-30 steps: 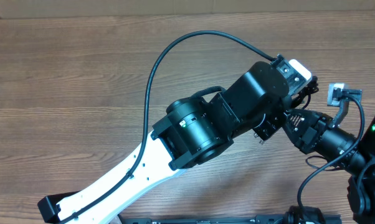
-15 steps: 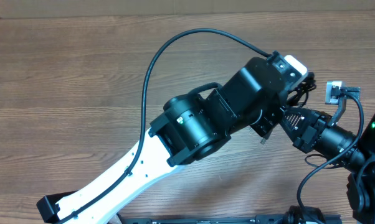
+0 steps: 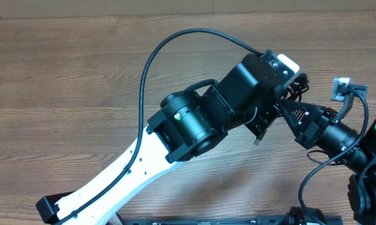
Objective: Untangle cables
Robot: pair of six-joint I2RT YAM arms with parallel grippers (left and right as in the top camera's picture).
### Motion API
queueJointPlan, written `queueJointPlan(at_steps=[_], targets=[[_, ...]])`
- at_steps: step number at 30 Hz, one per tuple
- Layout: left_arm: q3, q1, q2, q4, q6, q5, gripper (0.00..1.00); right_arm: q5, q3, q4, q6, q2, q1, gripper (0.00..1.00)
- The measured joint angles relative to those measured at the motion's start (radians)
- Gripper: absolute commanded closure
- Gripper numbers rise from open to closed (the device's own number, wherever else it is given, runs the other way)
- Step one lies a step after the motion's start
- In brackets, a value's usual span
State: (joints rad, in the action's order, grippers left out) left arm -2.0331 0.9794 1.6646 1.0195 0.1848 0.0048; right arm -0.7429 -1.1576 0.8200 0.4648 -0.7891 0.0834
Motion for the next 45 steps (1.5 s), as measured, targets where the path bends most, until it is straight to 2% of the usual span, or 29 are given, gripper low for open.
queueJointPlan(at_steps=[3, 9, 11, 13, 14, 18, 27, 31, 35, 37, 40, 42, 45], targets=[[0.000, -0.003, 0.000, 0.062, -0.008, 0.020, 0.96, 0.106, 0.000, -0.040, 0.039, 0.003, -0.001, 0.96], [0.000, -0.005, 0.000, 0.058, -0.008, 0.030, 0.96, 0.174, 0.000, -0.042, 0.076, 0.005, -0.001, 0.96], [0.000, -0.005, 0.000, 0.059, -0.008, 0.030, 0.96, 0.168, 0.000, -0.028, 0.084, 0.005, -0.001, 0.74], [0.000, -0.005, 0.000, 0.062, -0.008, 0.023, 0.96, 0.153, 0.000, -0.001, 0.084, 0.005, -0.001, 0.44], [0.000, -0.005, 0.000, 0.062, -0.007, 0.013, 0.96, 0.134, -0.001, 0.016, 0.084, 0.005, -0.001, 0.43], [0.000, -0.005, 0.000, 0.027, 0.030, -0.022, 0.96, 0.059, -0.001, 0.091, 0.085, 0.005, -0.001, 0.43], [0.000, -0.005, 0.000, -0.015, 0.079, -0.025, 0.96, -0.001, -0.001, 0.108, 0.087, 0.003, 0.000, 0.55], [0.000, -0.005, 0.000, -0.017, 0.079, -0.024, 0.96, -0.010, -0.001, 0.097, 0.088, 0.003, 0.000, 0.55], [0.000, -0.006, 0.000, -0.017, 0.079, -0.029, 0.96, -0.045, -0.001, 0.125, 0.090, 0.003, 0.000, 0.45], [0.000, -0.006, 0.000, -0.017, 0.079, -0.036, 0.96, -0.056, -0.001, 0.147, 0.089, 0.003, 0.000, 0.44], [0.000, -0.006, 0.000, -0.017, 0.098, -0.055, 0.96, -0.079, -0.001, 0.168, 0.091, 0.004, 0.000, 0.44], [0.000, -0.006, 0.000, -0.016, 0.105, -0.062, 0.96, -0.107, -0.001, 0.153, 0.092, 0.003, 0.000, 0.48], [0.000, -0.001, 0.000, -0.008, 0.103, -0.053, 0.96, -0.122, -0.001, 0.084, 0.092, 0.004, 0.000, 0.51]])
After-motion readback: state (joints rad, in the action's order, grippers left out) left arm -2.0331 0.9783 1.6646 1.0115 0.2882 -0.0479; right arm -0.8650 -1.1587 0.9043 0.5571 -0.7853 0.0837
